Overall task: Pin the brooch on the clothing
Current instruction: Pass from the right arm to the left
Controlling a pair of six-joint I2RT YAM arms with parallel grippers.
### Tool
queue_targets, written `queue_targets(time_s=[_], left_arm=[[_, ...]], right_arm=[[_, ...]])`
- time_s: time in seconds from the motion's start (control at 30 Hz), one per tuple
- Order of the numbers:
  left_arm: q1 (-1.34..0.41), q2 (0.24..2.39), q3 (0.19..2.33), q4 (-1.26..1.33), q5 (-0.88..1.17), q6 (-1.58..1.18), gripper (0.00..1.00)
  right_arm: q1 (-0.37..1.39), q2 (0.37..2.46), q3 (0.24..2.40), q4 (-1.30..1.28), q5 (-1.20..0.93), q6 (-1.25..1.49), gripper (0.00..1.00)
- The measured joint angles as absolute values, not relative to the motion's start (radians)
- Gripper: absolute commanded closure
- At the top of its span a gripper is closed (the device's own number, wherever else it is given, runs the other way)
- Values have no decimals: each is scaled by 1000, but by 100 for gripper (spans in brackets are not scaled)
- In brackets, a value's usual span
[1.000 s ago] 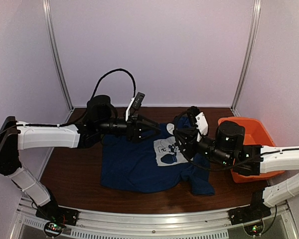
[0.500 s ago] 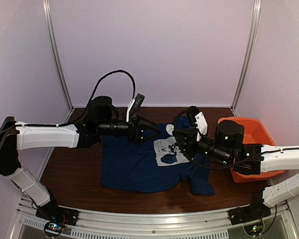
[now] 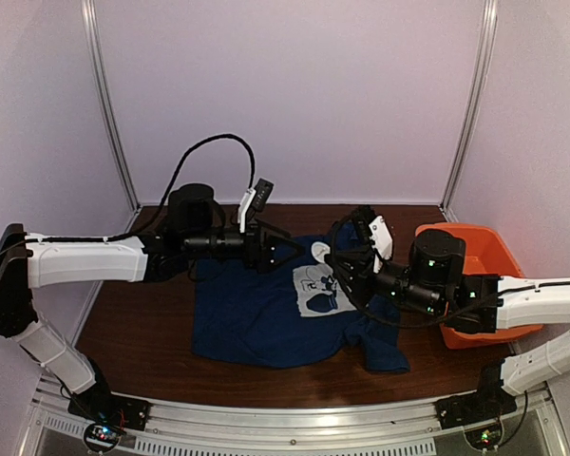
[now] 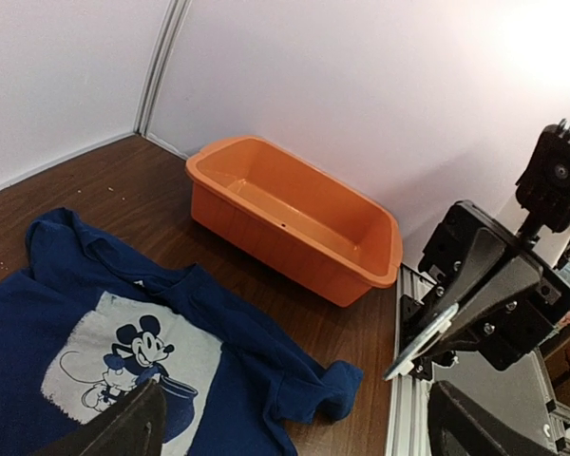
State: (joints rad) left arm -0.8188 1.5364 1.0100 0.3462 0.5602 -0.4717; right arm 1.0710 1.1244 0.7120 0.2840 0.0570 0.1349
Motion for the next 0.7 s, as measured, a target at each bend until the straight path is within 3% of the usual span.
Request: queue_targets(time_s=[0.7], left_arm=[[-819,1536,1010,319,485,-469,2]], right_arm=[[1071,1116,748,220,46,115,100]])
